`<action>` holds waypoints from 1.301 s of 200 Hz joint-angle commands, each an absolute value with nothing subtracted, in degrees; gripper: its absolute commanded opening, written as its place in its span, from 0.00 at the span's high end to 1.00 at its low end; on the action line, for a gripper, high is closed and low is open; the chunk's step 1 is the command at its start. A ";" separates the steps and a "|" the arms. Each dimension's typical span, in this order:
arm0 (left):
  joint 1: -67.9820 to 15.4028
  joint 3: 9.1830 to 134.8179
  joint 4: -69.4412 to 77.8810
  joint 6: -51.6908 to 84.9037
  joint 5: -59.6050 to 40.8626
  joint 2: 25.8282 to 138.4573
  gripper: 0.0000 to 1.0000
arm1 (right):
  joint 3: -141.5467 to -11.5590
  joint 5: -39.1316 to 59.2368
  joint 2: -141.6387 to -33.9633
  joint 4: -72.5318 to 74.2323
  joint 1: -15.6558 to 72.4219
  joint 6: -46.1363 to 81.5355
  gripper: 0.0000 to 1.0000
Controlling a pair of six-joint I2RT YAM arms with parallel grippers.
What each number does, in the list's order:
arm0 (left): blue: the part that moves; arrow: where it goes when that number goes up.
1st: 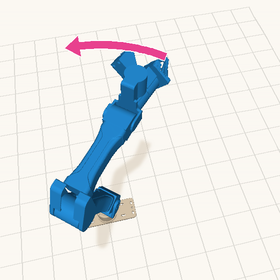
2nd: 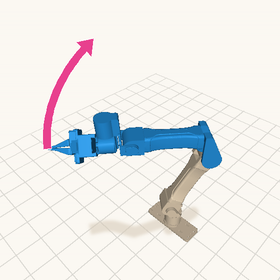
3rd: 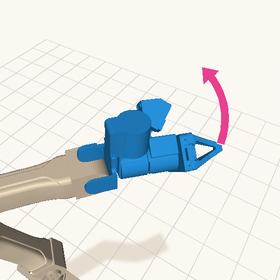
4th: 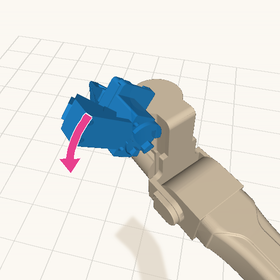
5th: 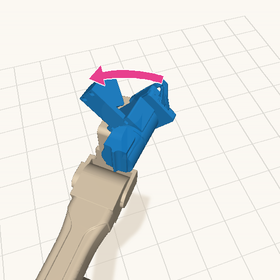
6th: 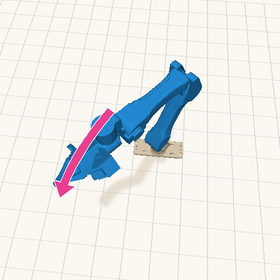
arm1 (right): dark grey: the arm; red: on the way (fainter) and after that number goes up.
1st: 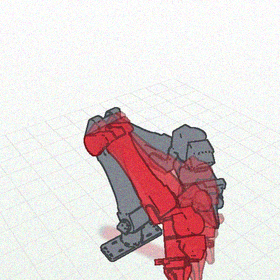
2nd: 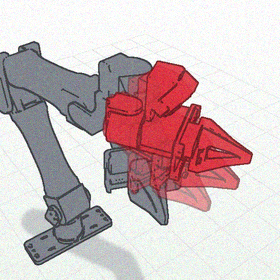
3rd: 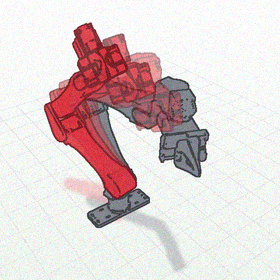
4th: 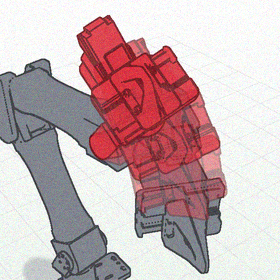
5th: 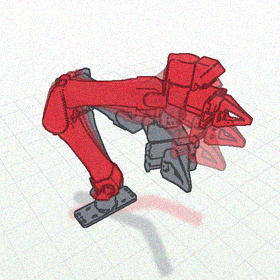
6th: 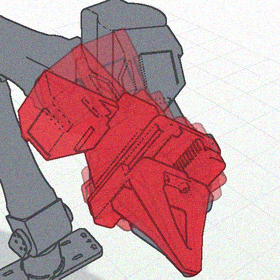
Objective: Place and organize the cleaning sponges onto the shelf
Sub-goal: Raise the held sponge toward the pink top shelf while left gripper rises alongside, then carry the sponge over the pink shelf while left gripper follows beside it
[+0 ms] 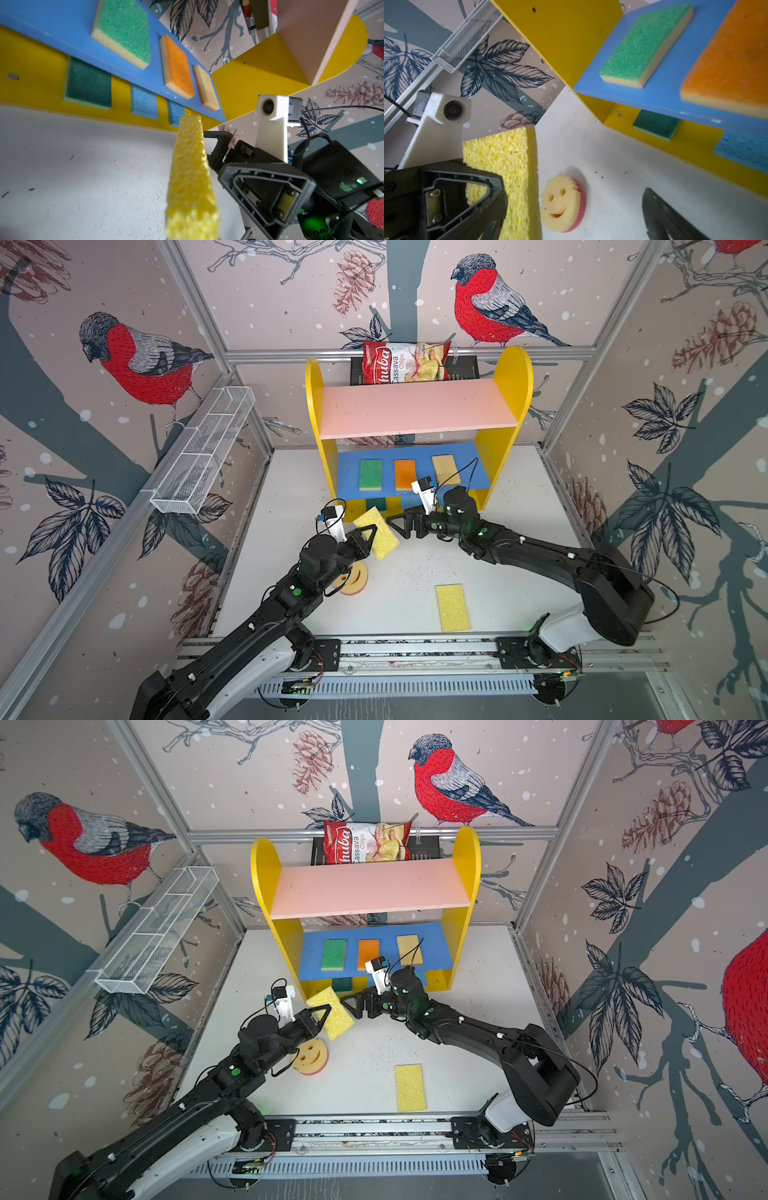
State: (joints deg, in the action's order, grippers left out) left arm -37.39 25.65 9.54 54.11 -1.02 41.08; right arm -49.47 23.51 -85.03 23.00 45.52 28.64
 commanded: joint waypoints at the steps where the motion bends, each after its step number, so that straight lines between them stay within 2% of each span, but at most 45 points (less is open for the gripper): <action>1: -37.23 27.44 8.97 49.42 -0.71 40.38 1.00 | -48.25 27.67 -83.12 29.24 44.44 30.43 0.01; 35: -35.51 30.72 8.46 45.61 -4.43 40.68 1.00 | -47.36 28.62 -81.74 32.77 42.95 33.55 0.01; 59: -32.46 35.42 7.38 42.91 -8.49 42.71 1.00 | -49.88 29.04 -82.59 29.29 42.09 33.49 0.01; 97: -30.33 46.42 2.42 33.41 -7.50 48.48 1.00 | -53.52 30.30 -83.27 25.09 42.27 31.92 0.01; 118: -29.24 53.35 0.98 29.66 -8.74 53.53 1.00 | -55.89 26.13 -82.25 20.91 42.99 29.25 0.01; 162: -26.84 71.25 -2.52 26.55 -14.52 64.75 1.00 | -59.20 10.21 -76.74 16.97 47.05 21.56 0.00; 241: -24.67 91.08 -6.57 29.75 -25.72 73.92 1.00 | -71.69 9.99 -73.72 16.15 46.98 17.40 0.00; 260: -24.37 93.92 -6.18 31.22 -29.11 75.48 1.00 | -73.68 11.13 -73.11 16.42 46.94 17.13 0.12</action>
